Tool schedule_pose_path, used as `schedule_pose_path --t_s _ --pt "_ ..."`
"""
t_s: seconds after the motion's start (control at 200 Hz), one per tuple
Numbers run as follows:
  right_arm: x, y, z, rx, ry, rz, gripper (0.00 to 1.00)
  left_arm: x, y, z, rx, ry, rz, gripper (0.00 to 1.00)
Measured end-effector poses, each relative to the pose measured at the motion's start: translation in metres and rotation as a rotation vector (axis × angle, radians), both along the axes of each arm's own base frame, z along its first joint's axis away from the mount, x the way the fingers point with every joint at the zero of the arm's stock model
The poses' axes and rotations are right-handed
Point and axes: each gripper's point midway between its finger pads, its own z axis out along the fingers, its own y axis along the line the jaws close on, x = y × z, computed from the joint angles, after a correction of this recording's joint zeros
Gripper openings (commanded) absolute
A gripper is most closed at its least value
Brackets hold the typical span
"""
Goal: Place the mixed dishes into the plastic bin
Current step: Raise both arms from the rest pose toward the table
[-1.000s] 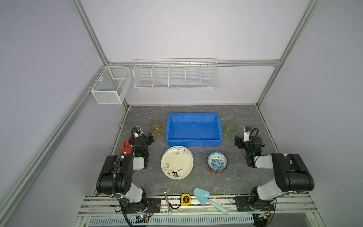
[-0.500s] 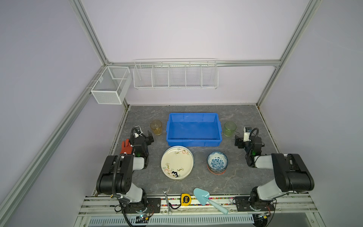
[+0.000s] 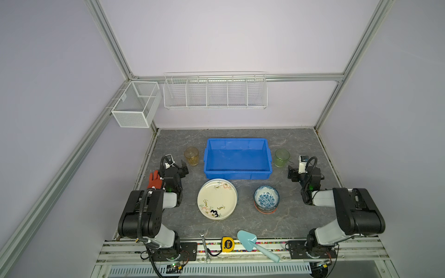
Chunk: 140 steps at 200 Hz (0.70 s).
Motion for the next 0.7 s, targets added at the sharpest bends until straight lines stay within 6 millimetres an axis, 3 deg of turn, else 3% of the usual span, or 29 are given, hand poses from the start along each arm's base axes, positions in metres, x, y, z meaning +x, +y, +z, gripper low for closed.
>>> schedule_pose_path --t_s 0.51,0.615,0.7 --pt "-0.001 0.000 0.004 0.001 0.001 -0.003 0.88 -0.003 0.001 -0.002 0.005 0.021 0.011 0.99" --pt "-0.001 -0.001 0.023 0.009 -0.003 -0.008 0.88 -0.006 0.004 0.007 0.010 0.031 0.034 0.99" --pt "0.002 0.000 0.052 0.024 -0.042 -0.006 0.88 -0.005 0.008 0.031 0.004 0.018 0.067 0.99"
